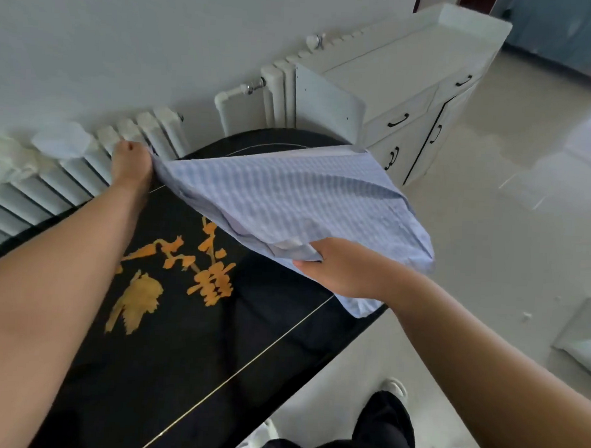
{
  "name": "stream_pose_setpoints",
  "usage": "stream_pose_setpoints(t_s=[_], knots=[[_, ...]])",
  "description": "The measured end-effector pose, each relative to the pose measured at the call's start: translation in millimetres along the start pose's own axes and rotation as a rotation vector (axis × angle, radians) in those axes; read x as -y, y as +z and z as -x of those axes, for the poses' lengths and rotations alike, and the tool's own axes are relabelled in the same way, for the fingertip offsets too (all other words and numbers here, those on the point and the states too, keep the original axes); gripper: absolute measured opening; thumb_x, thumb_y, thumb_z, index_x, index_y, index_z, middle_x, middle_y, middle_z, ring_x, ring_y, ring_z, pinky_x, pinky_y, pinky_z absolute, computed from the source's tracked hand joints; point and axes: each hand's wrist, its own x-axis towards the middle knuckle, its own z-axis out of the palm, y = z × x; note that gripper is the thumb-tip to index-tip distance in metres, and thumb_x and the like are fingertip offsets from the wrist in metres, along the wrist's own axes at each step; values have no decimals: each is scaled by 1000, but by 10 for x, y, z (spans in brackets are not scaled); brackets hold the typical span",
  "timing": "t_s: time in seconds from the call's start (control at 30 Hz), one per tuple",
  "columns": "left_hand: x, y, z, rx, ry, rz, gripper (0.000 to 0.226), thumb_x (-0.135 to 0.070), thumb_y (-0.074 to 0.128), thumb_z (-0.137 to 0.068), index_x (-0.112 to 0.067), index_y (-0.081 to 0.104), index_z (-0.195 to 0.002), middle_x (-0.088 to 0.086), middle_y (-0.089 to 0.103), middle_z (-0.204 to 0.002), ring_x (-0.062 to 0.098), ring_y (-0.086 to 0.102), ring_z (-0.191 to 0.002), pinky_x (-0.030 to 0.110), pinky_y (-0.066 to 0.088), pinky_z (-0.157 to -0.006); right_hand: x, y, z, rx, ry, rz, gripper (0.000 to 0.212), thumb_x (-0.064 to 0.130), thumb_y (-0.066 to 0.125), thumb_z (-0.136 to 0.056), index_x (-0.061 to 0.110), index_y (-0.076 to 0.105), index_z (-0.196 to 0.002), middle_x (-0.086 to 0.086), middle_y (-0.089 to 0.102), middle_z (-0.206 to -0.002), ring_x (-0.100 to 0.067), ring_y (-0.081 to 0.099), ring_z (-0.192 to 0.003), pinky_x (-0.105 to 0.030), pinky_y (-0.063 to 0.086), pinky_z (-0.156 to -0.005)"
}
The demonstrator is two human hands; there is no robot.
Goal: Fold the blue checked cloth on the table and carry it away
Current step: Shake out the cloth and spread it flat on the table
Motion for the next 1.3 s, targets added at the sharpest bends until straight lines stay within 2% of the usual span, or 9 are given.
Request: stream_pose_setpoints(t_s=[0.07,0.13,0.27,0.63,0.9,1.0,1.07,1.17,1.3], knots=[[269,-293,37,56,108,-186,29,-16,29,-98,-6,56,-95,16,58,-97,27,52,-101,34,38,-83,238,237,-81,82,-17,21,34,40,40,-100,43,46,-66,16,47,-58,-4,45,-58,-19,32,-61],[514,-541,-2,145,279,-358,25,-19,31,-99,-4,51,-100,22,55,-100,31,52,-94,38,38,-79,386,438,-170,182,-10,-1,21,40,39,-100,45,59,-100,22,56,-82,-1,55,-80,-21,38,-75],[1047,-991,-130,201,468,-874,27,-30,30,-100,-10,47,-96,20,58,-85,37,54,-76,42,43,-67,632,828,-386,350,-13,-5,37,41,40,-99,39,45,-135,12,54,-134,-11,50,-123,-28,35,-96],[2053,-2231,-362,102,614,-1266,17,-13,37,-97,-6,52,-98,17,63,-94,35,57,-86,38,35,-67,1535,2201,-848,609,-99,-1,40,33,49,-93,30,46,-133,3,60,-122,-19,57,-111,-28,41,-85],[2704,-2382,-188,212,300,-1340,20,-6,41,-92,-8,48,-110,14,62,-109,35,55,-101,40,40,-76,1793,2794,-867,760,-90,21,47,27,45,-95,30,38,-141,1,60,-115,-15,56,-97,-25,37,-78],[2928,-2509,-113,260,160,-1330,23,-16,37,-99,-8,45,-118,14,58,-120,35,52,-110,44,40,-83,1872,3026,-886,817,-52,-43,45,23,44,-93,26,40,-138,1,47,-71,-11,41,-56,-23,37,-54],[3051,-2551,-77,341,64,-1277,37,-33,33,-102,-8,41,-128,13,49,-130,35,46,-119,46,38,-91,1905,3197,-914,839,-44,-40,43,20,42,-93,24,41,-136,1,38,-66,-12,33,-50,-23,34,-49],[3207,-2612,20,402,-117,-927,53,-43,51,-94,-19,35,-139,8,31,-142,35,36,-129,50,36,-101,1957,3463,-927,863,-41,-19,45,19,38,-95,27,37,-138,0,37,-65,-11,31,-49,-21,33,-46],[3426,-2726,373,183,-465,-373,99,-33,72,-83,-28,2,-152,6,11,-156,32,36,-136,47,40,-107,1973,3789,-986,809,-78,65,39,19,35,-97,17,44,-134,-1,51,-79,-12,43,-57,-24,39,-55]])
